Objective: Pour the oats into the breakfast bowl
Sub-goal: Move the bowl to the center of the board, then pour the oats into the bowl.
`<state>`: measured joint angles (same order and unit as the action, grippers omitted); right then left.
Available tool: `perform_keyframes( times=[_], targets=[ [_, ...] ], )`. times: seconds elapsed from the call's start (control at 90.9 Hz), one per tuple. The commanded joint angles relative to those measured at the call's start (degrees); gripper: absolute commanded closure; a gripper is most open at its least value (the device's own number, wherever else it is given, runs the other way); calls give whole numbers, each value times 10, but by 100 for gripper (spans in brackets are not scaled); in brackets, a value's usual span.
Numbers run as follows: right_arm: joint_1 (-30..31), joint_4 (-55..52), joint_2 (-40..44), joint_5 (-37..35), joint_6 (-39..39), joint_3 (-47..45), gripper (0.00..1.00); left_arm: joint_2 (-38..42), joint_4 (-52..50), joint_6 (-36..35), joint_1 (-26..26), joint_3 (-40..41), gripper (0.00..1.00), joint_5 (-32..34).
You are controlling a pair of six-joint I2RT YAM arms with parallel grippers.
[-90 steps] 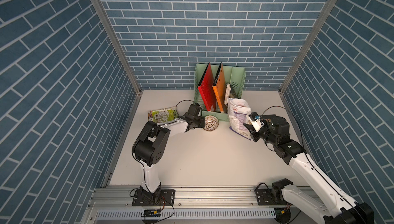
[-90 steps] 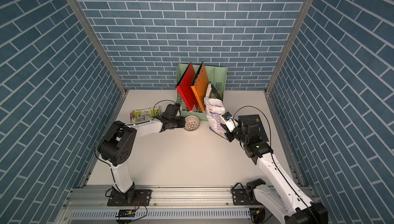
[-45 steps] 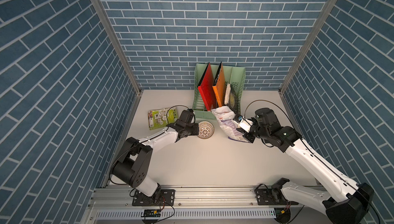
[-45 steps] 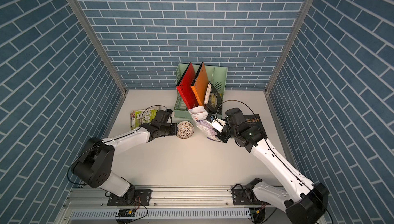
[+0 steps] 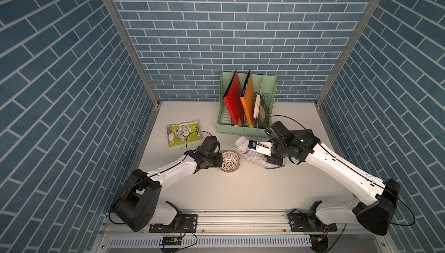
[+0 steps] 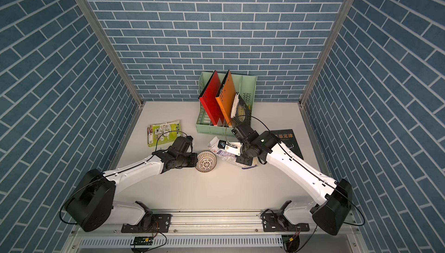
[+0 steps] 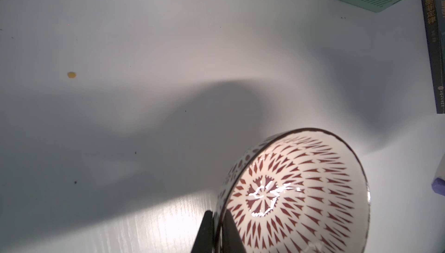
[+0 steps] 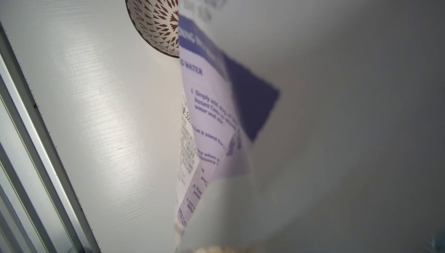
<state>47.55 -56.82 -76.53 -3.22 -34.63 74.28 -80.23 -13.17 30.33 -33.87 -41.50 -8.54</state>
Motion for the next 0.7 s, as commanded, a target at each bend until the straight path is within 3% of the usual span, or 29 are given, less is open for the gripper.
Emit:
perform_keyframes(
  times=[0.0,0.209,0.693],
  targets=[
    [19,-31,-8,-49,-21,44,100,-18,49,27,-19,5,100,16],
    [45,-91,-41,-97,-22,67,100,-39,79,41,-42,10,96,34],
    [103,-172,-81,-200,-7,105,100,50,81,43,-46,41,60,83]
  ],
)
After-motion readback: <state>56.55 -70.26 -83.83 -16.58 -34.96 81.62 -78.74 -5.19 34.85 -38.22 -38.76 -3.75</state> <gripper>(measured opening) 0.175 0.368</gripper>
